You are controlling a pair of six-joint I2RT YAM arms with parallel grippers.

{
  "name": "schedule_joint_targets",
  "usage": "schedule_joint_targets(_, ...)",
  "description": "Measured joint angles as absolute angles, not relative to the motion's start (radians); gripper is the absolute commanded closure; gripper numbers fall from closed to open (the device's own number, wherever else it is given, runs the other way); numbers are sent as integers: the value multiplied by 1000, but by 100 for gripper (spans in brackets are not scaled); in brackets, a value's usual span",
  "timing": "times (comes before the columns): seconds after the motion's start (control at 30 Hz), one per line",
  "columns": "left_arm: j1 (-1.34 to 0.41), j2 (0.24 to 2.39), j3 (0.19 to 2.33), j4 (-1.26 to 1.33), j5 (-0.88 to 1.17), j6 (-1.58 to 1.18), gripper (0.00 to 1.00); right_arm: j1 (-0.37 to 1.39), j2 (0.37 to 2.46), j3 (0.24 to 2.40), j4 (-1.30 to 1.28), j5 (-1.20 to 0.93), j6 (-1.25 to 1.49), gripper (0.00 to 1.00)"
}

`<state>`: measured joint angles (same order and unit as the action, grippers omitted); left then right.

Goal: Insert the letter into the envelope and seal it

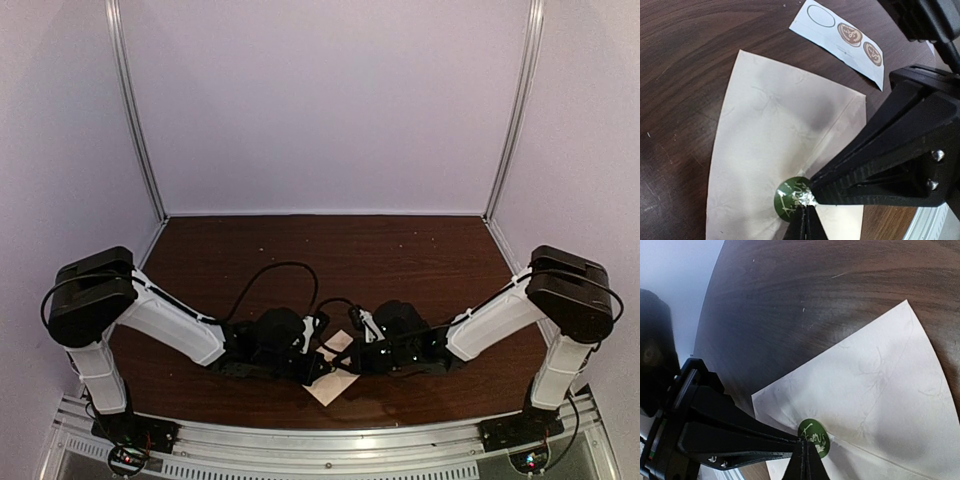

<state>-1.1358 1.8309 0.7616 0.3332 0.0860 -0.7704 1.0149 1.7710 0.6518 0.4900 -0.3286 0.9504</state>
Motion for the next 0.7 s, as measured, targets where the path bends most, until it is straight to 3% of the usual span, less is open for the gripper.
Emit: schedule_joint_targets(0.7, -1136, 1831, 757, 340, 85, -770, 100, 1015, 1880, 718, 539, -299, 975, 100)
